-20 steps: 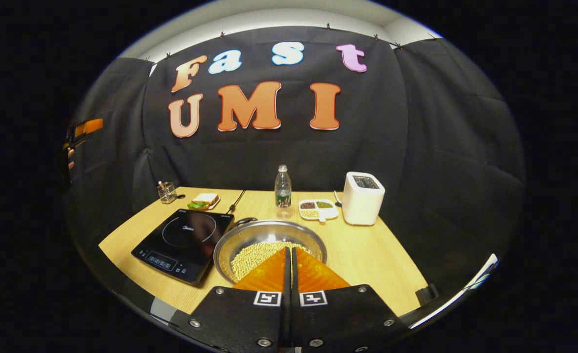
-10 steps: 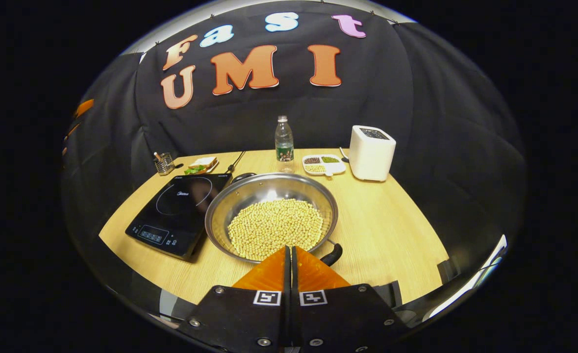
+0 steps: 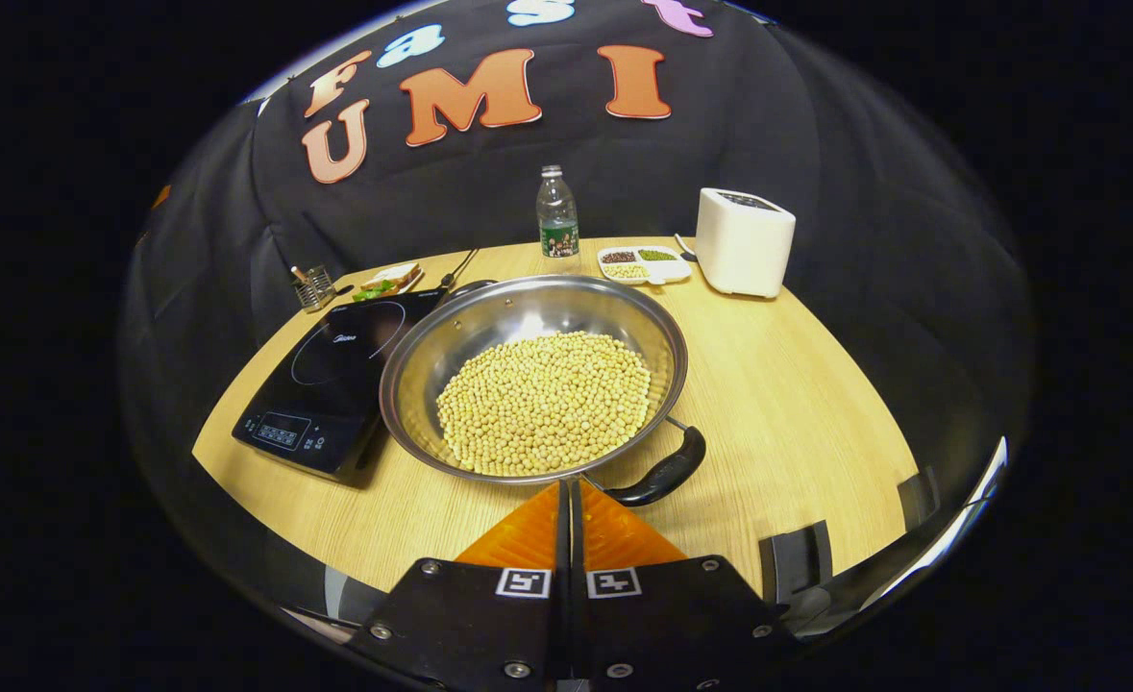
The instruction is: First push the handle of the pot to place it horizontally, then grasp the pot with both hands and set it on the induction cooktop.
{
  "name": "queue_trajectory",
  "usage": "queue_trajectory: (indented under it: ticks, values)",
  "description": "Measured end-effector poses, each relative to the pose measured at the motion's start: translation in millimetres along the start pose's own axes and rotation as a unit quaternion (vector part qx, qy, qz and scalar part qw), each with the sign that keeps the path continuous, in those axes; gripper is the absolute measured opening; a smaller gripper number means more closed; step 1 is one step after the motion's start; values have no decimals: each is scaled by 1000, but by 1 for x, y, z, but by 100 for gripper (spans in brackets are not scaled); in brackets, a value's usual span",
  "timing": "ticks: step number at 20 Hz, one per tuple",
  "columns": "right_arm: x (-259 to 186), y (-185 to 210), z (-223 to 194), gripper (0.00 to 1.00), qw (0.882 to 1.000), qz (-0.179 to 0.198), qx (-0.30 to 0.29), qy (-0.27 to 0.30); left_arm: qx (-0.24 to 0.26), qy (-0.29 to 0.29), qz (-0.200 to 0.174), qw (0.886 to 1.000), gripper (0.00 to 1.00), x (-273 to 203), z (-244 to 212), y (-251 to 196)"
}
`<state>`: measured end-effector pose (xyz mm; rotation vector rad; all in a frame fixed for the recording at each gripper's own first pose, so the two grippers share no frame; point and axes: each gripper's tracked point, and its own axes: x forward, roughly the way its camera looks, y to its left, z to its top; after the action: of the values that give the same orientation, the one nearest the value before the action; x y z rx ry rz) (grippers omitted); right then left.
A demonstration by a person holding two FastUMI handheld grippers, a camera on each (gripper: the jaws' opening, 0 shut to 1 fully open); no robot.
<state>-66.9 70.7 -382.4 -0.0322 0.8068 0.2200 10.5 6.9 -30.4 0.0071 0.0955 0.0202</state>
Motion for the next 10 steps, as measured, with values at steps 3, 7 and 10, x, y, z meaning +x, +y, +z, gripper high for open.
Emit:
queue_trajectory:
  ticks: [3,7,10]
  values:
    - [9,-9,-2,0,1000,-9,10,0,0,-1,1,1000,99,0,1,0]
    - [10,-13,2,0,999,-5,45,-5,3,4,1,1000,99,2,-4,-2]
    - [14,-24,7,0,999,-23,43,-10,3,6,2,1000,99,2,-5,1]
